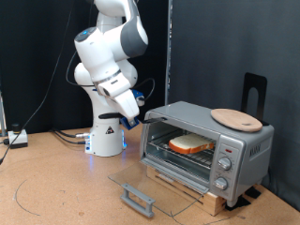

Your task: Make a piece of toast with the oven

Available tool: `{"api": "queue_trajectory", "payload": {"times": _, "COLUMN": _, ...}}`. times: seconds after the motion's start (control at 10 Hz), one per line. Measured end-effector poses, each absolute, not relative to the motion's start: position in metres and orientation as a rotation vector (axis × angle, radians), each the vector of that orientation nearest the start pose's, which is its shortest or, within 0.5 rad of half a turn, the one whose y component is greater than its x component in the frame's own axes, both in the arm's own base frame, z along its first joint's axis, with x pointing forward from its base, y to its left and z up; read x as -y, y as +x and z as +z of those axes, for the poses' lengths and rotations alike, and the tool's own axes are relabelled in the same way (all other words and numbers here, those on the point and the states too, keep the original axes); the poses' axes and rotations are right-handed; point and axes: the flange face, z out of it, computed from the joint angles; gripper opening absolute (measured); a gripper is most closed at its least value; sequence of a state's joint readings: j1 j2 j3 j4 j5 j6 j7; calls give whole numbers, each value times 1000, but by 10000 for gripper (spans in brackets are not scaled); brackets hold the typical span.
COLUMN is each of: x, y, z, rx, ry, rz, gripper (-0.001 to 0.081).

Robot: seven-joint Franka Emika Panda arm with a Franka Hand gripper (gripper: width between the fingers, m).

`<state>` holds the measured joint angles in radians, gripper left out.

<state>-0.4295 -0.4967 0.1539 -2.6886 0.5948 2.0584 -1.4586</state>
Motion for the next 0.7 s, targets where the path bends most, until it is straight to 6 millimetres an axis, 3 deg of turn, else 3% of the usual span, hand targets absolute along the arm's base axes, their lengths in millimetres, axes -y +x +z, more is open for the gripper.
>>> {"api": "queue_trajectory", "payload": {"times": 0.2, "x": 67, "y": 352, "z": 402, "rx": 1128, "ry": -2507, "rz": -375, "gripper": 397}}
{"api": "queue_trajectory", "payload": {"times": 0.4, "x": 63, "y": 350, "z": 398, "rx": 1167, "ry": -2460, "rz": -364, "gripper": 397}}
{"api": "queue_trajectory", "payload": {"times": 0.7, "x": 18, "y": 344, "z": 407, "rx": 1308, "ry": -2205, "rz": -406, "gripper": 397}}
